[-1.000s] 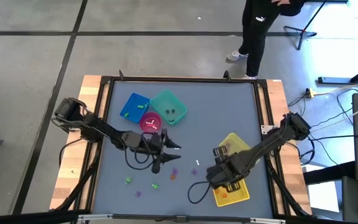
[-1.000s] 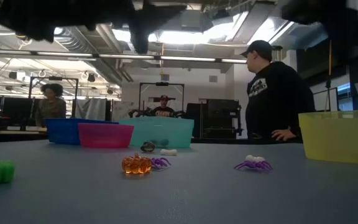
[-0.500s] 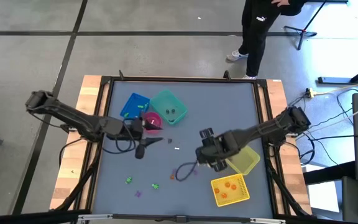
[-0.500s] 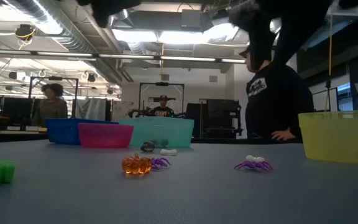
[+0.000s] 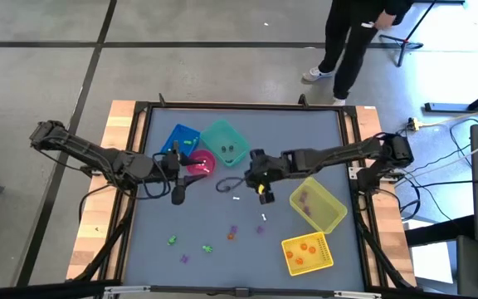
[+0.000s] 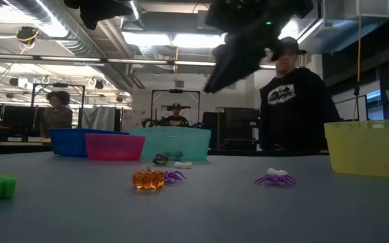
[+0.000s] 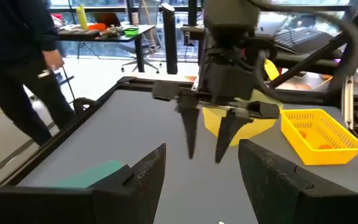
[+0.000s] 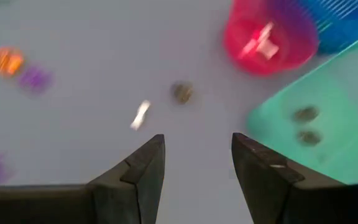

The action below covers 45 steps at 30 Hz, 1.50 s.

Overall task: Sort Halloween decoration
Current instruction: Put the black skull toy into the green bin

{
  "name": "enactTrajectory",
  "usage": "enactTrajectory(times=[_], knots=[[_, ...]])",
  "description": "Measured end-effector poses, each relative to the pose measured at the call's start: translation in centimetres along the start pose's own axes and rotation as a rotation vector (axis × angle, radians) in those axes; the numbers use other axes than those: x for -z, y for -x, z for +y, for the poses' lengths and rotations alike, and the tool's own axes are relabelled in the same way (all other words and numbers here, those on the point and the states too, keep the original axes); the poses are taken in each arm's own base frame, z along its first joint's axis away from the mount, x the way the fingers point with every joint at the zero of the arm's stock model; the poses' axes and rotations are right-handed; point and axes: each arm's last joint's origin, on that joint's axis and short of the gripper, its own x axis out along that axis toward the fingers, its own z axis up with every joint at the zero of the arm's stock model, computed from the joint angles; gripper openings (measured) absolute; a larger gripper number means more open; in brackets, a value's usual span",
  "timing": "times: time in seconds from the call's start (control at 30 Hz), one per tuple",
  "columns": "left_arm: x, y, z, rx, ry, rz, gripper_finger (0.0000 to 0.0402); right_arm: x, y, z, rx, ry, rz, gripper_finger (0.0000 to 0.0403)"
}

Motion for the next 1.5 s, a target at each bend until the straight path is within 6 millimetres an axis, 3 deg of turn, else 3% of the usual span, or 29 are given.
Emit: enactTrajectory(times=[0.23,0.47,1.03,1.5], knots=[[0.2,-0.1,0.0,-0.005,-0.01,0.017,0.0187,-0.9,-1.8,-2.3,0.054,-0.046,-0.182,0.0184],[0.3,-0.1,0.0,-0.007,-0.014,0.023,0.0187,-0.9,-4.9,-1.8,0.001,-0.037,-0.245,0.0184],[0.4,-0.1,0.1,-0.012,-0.019,0.032,0.0187,2.1,-11.8,-0.5,-0.023,-0.098,-0.156,0.0184],[0.4,-0.1,0.1,-0.012,-0.021,0.036,0.0187,3.4,-13.9,-0.1,-0.036,-0.102,-0.112,0.0184]])
